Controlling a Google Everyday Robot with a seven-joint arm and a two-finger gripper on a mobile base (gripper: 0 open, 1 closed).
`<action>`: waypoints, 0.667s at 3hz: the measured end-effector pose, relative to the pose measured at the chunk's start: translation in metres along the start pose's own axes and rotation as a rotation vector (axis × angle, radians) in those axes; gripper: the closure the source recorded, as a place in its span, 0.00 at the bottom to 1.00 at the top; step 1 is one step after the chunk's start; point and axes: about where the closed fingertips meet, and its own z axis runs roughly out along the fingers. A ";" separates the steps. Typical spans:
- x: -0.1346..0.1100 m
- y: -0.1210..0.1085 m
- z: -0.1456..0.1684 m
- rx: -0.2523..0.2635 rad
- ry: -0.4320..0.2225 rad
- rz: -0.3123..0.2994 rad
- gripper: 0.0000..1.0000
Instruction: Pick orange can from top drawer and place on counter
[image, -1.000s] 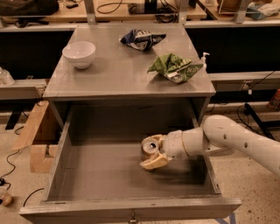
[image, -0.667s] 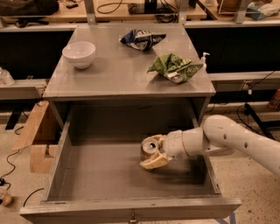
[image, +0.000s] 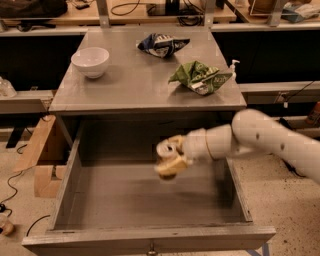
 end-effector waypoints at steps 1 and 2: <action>-0.122 -0.039 -0.029 0.020 -0.060 0.019 1.00; -0.210 -0.073 -0.052 0.052 -0.100 0.051 1.00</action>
Offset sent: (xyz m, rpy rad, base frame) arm 0.1231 0.0626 0.3301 0.1669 0.0190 -0.1483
